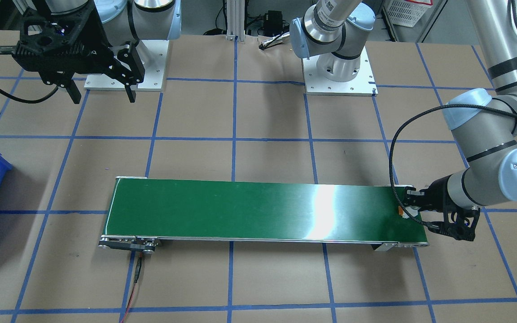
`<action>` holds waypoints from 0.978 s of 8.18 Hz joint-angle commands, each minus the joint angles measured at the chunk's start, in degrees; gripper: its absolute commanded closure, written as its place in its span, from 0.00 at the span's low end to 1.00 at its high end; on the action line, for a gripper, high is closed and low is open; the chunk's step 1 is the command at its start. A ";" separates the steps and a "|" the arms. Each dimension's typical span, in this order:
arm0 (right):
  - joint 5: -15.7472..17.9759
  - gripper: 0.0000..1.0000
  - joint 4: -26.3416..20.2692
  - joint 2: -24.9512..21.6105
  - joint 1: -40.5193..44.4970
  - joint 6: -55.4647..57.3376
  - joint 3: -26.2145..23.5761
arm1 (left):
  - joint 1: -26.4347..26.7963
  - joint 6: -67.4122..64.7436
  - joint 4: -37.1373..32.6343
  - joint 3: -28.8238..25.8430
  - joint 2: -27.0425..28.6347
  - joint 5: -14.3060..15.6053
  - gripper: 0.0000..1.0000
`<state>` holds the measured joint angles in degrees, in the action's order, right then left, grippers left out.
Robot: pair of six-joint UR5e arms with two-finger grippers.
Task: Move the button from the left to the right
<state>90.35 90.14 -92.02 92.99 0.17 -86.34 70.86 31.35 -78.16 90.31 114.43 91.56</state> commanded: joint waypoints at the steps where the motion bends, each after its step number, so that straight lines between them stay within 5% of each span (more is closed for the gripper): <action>1: 0.00 0.00 -0.14 0.00 0.00 -0.07 -0.05 | 0.59 -1.02 -0.07 -0.21 -1.22 -2.26 0.00; 5: -0.09 0.00 0.47 0.00 0.00 -0.25 -0.05 | 5.24 -11.21 -7.79 -1.09 -12.99 -2.44 0.00; 8: -1.23 0.00 0.83 0.00 0.09 0.54 0.03 | 5.69 -11.75 -7.89 -1.54 -16.51 -1.83 0.00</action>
<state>89.46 90.66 -92.02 93.02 0.31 -86.37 76.18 20.22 -85.65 88.97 100.42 89.40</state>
